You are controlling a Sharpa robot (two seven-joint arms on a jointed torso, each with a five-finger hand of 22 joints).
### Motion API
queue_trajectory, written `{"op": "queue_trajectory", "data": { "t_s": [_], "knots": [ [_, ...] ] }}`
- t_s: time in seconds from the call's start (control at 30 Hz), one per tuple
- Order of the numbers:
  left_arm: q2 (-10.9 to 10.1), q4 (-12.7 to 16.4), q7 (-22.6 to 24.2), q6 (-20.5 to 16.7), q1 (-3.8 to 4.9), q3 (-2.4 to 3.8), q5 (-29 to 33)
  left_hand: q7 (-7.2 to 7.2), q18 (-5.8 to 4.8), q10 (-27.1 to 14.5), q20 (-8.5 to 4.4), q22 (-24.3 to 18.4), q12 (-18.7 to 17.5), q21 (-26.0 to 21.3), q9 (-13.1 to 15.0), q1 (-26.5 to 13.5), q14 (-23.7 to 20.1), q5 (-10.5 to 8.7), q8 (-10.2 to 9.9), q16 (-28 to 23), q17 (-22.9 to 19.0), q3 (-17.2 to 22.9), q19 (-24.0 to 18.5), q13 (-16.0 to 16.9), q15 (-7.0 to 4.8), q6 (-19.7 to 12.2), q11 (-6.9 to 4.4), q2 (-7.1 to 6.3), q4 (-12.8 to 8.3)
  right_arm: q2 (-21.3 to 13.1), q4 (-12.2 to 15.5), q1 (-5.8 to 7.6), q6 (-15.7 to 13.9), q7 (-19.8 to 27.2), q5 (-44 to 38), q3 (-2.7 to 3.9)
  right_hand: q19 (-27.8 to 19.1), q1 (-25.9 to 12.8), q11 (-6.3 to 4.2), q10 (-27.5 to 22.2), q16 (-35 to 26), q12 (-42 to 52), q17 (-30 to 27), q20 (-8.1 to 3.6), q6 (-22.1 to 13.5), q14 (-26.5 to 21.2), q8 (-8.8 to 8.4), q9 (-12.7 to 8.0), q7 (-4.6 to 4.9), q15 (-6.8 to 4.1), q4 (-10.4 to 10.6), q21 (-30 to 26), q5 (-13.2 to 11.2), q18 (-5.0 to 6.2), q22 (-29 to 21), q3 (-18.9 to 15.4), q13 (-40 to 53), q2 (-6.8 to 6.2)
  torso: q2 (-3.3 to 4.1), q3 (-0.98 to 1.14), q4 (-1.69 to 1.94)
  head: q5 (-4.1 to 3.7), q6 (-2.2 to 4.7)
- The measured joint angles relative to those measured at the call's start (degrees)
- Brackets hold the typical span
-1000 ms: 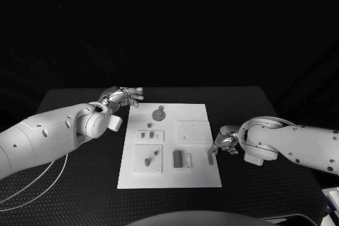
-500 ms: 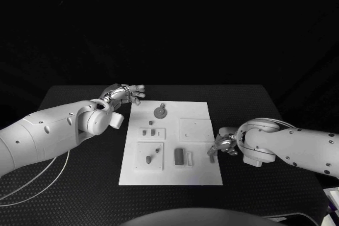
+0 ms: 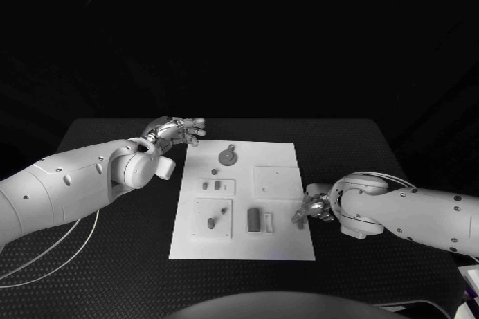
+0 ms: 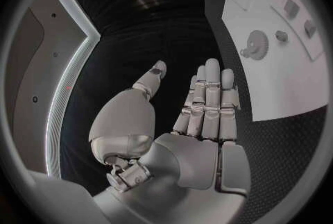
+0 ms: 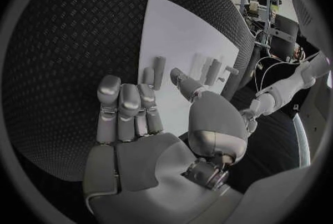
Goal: Assemble the parts on the task board
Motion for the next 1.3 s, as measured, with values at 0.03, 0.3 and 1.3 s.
{"op": "queue_trajectory", "data": {
  "t_s": [0.03,0.3,1.3],
  "knots": [
    [0.0,0.0,0.0,0.0,0.00,0.00,0.0,0.00,-0.03,0.0,0.00,0.0,0.0,0.0,0.0,0.0,0.0,0.00,0.0,0.0,0.0,0.0,0.0,0.0,0.00,0.0,0.00,0.00,0.0,0.1,-0.1,-0.08,-0.1,0.0,-0.3,0.03,0.1,-0.1,0.00,0.0,0.0,0.0,0.0,0.06,0.0,0.1,0.00,0.0,-0.03,-0.01,-0.1,0.0,0.0,0.00,0.0,-0.1,0.0,0.09,0.00,-0.01,0.00,0.02,-0.02],
    [-0.1,0.1,-0.1,0.0,0.00,0.00,0.0,0.00,0.19,0.0,0.00,0.1,0.0,0.0,0.0,0.0,0.0,0.00,0.0,0.0,0.1,0.0,0.0,0.0,0.00,0.0,0.00,0.00,0.0,1.7,0.0,-0.84,-0.2,0.0,-4.0,0.39,0.1,1.6,0.00,0.0,-0.3,-0.3,-0.1,0.08,0.1,-0.1,1.58,1.2,-0.03,-0.21,-2.2,0.0,0.0,0.00,0.0,1.0,-0.1,2.81,0.03,0.00,0.01,0.20,-0.10],
    [-0.3,0.5,-0.1,0.1,0.00,0.00,-2.4,0.00,0.49,0.0,0.10,0.1,0.0,-0.2,0.0,-0.2,0.0,0.00,0.0,0.0,0.1,-0.2,-0.1,0.0,0.00,0.0,-0.01,0.20,0.2,1.5,1.8,-2.08,-4.7,0.5,-1.8,0.30,-0.3,5.4,0.33,-1.2,-1.1,-3.0,0.1,0.99,0.0,-0.4,5.47,-2.0,0.08,0.19,-4.7,0.2,9.5,-0.77,-0.4,6.5,-1.3,5.74,0.02,0.02,-0.02,0.45,-0.16]
  ]
}}
